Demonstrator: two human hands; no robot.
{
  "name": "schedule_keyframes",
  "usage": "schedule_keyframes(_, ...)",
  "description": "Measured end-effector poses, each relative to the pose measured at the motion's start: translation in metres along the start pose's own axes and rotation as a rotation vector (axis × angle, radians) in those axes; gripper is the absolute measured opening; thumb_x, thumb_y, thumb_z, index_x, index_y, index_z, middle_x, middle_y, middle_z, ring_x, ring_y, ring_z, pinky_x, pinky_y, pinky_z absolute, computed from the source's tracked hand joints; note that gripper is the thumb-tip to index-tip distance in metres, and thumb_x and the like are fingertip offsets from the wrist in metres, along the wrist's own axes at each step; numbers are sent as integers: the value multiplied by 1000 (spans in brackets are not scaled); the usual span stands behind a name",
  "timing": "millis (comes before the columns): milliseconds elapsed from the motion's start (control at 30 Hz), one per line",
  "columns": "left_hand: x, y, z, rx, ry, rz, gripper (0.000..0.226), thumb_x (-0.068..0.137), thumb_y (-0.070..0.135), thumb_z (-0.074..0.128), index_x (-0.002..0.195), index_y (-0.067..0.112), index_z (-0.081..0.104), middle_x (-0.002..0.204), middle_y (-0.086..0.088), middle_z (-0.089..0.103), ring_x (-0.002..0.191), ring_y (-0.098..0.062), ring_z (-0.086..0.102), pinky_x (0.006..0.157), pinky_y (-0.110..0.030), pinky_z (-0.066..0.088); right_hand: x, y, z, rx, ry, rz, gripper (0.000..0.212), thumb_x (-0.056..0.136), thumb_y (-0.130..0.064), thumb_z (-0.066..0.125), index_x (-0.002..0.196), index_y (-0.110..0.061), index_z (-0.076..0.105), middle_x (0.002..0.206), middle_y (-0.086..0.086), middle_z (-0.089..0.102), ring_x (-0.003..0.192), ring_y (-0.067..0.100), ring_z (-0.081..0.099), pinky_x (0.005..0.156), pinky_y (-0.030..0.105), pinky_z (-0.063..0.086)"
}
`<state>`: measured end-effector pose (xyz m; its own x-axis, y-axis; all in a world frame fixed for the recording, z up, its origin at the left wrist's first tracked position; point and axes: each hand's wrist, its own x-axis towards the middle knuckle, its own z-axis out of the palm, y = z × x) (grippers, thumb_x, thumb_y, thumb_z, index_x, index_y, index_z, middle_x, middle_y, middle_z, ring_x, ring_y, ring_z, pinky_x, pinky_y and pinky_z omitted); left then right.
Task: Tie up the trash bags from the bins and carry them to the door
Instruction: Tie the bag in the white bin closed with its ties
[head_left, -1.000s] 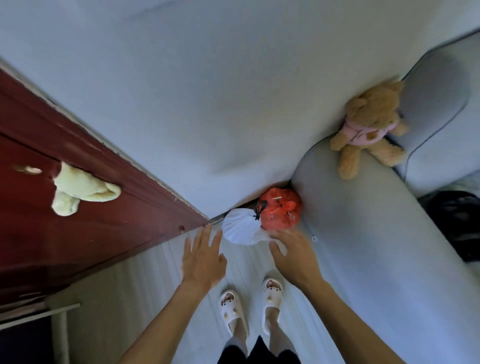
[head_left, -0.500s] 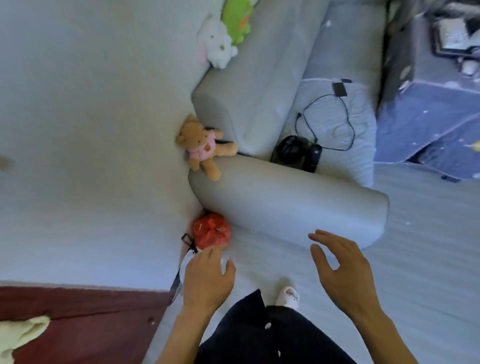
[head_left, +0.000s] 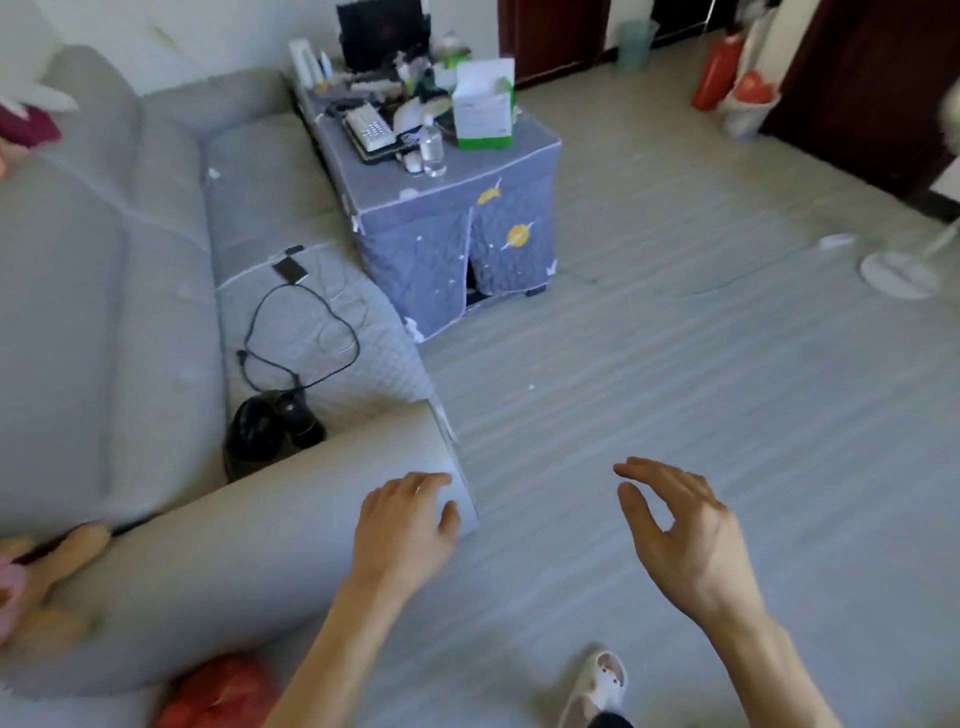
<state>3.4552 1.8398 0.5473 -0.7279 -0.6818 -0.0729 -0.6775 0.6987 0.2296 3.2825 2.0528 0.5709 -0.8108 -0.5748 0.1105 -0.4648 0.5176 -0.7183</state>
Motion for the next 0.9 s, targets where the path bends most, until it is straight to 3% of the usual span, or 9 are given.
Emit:
schedule_keyframes(200,112,139,15,-58,-5,147,34,81,35,56,110,24,69,103,2,74,90,-28,69,77,-37,53,93,75,-80,-60,55,102,20,91,-28,65,109,-34,72,116,-20,67,119,5,56,86,16,40)
schedule_keyframes(300,163,185,22,-48,-20,197,33,81,34,57,110,24,69,102,2,74,88,-28,70,76,-37,54,140,105,-105,-85,62,124,20,92,-28,64,110,-33,71,114,-21,67,119,6,56,83,10,38)
schedule_keyframes(433,244,229,34,-41,-33,225,34,82,34,56,112,24,69,104,1,74,90,-30,69,79,-38,53,213,137,-122,-94,61,163,21,93,-28,63,111,-32,71,110,-21,67,117,5,55,77,-2,38)
schedule_keyframes(533,313,255,41,-34,-25,241,33,84,33,59,115,26,68,108,2,73,95,-29,67,83,-38,51,276,158,-130,-104,80,179,21,93,-29,62,112,-31,71,109,-20,68,116,7,55,75,2,38)
schedule_keyframes(667,433,290,50,-16,-12,291,37,84,37,53,116,27,67,109,4,72,95,-27,67,82,-37,49,383,186,-136,-120,141,201,21,93,-28,63,112,-31,71,107,-21,67,115,9,56,83,18,39)
schedule_keyframes(900,647,374,40,3,-22,353,39,82,38,52,113,23,69,105,0,73,91,-30,69,78,-38,50,573,222,-161,-128,176,257,21,94,-28,61,113,-30,70,110,-20,68,116,4,55,84,11,36)
